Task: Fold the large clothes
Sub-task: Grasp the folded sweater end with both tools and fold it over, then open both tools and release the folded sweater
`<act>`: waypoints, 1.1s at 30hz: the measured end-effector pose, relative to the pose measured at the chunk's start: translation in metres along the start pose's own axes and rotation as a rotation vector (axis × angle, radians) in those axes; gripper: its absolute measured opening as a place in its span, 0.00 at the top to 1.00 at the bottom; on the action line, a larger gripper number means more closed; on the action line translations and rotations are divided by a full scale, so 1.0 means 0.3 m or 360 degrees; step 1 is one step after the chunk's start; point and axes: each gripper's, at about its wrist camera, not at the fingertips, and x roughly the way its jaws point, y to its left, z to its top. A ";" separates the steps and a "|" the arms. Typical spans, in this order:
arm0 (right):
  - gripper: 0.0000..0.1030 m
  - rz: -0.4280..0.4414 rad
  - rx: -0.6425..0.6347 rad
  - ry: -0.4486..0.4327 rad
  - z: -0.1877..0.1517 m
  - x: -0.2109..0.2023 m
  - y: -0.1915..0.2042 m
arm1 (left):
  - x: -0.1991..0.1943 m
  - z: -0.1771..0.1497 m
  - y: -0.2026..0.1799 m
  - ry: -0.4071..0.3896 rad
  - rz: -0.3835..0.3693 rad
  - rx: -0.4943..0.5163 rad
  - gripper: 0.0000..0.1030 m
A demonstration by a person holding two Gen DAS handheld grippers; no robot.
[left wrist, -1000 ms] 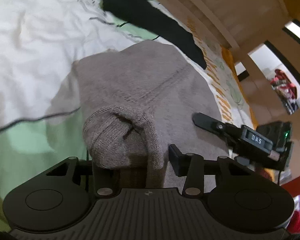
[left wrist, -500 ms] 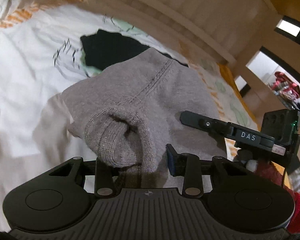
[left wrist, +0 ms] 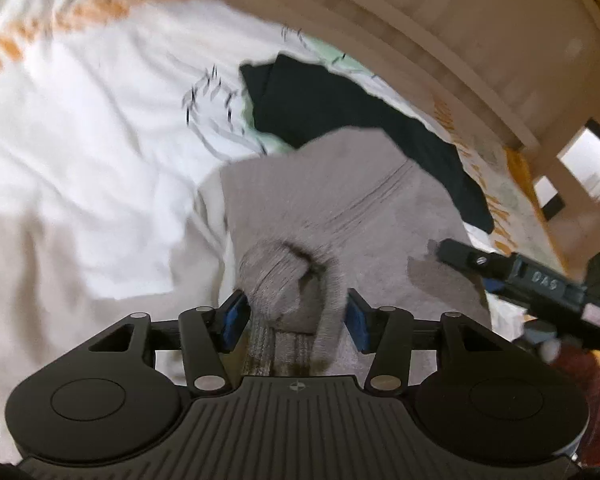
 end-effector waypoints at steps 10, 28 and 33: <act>0.03 -0.0227 -0.0113 -0.0236 0.019 -0.282 0.080 | -0.232 0.009 -0.174 -0.0253 0.0380 0.0250 0.43; 0.01 -0.0384 -0.0024 -0.0232 -0.213 -0.533 0.244 | -0.397 -0.218 -0.389 -0.0207 0.0401 0.0402 0.41; 0.00 -0.0416 -0.0032 -0.0219 -0.274 -0.586 0.272 | -0.432 -0.270 -0.424 -0.0225 0.0528 0.0410 0.31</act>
